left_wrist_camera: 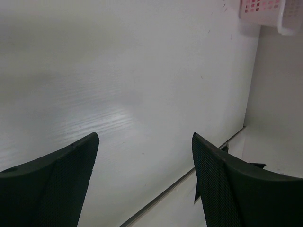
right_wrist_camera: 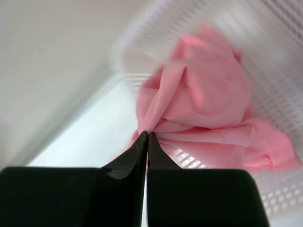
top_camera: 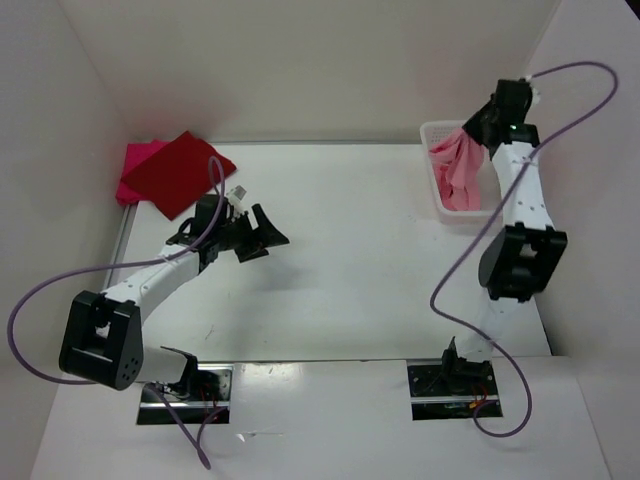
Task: Fold and stack the t-shirts
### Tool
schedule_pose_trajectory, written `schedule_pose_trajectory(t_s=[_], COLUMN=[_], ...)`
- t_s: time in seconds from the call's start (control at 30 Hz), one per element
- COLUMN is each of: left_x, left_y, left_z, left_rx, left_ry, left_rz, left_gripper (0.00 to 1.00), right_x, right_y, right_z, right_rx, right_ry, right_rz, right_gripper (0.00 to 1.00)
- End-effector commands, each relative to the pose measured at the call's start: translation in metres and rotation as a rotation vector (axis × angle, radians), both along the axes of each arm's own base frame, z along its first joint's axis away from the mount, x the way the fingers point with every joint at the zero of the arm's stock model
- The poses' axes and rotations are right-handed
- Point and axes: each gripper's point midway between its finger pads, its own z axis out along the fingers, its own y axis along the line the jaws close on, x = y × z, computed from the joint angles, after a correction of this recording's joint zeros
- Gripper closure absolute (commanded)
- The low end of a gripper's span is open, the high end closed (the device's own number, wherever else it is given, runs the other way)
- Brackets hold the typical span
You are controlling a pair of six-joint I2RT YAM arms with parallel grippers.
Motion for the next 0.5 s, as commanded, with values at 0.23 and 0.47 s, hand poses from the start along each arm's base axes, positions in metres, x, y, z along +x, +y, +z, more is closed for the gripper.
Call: schedule_pose_trajectory(t_s=[0.23,0.47], left_x=[0.051,0.065], left_y=[0.019,0.078], left_z=[0.026,0.045], left_rx=[-0.017,-0.039], left_ry=[-0.057,-0.087], left_rz=[0.102,0.277], left_gripper=[0.14,0.14], right_x=[-0.184,-0.266], right_y=[0.195,0.27], right_z=[0.351,0.371], right_rx=[0.107,0.367], right_ry=[-0.852,-0.895], right_rz=[0.701,1.043], right_gripper=[1.0,0.98])
